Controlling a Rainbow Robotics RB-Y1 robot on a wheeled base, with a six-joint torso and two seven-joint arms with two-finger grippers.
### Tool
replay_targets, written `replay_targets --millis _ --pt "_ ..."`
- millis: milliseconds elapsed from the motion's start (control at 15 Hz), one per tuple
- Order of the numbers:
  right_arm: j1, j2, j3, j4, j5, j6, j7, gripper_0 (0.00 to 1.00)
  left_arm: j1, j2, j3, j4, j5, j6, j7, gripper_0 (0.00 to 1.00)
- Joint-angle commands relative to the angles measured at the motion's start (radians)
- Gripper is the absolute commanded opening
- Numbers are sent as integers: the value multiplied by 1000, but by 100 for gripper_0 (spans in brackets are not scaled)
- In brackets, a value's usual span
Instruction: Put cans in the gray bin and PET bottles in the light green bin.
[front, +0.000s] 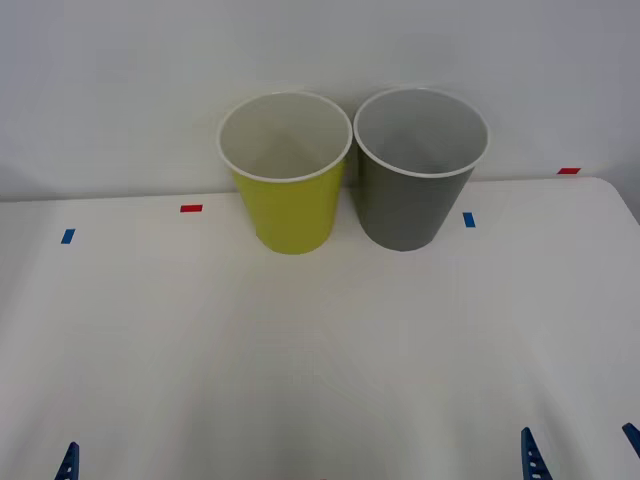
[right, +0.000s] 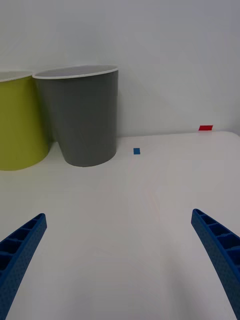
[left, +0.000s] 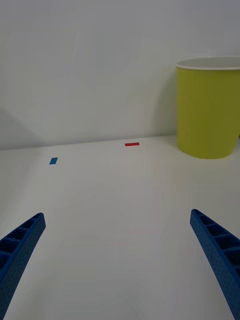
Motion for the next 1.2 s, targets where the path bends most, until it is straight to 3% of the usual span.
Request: replay_targets --millis 67,1200 --pt "5 0 1 1 -2 -7 -3 100 0 0 0 0 0 0 0 100" --pt "5 0 1 1 -2 -7 -3 100 0 0 0 0 0 0 0 100"
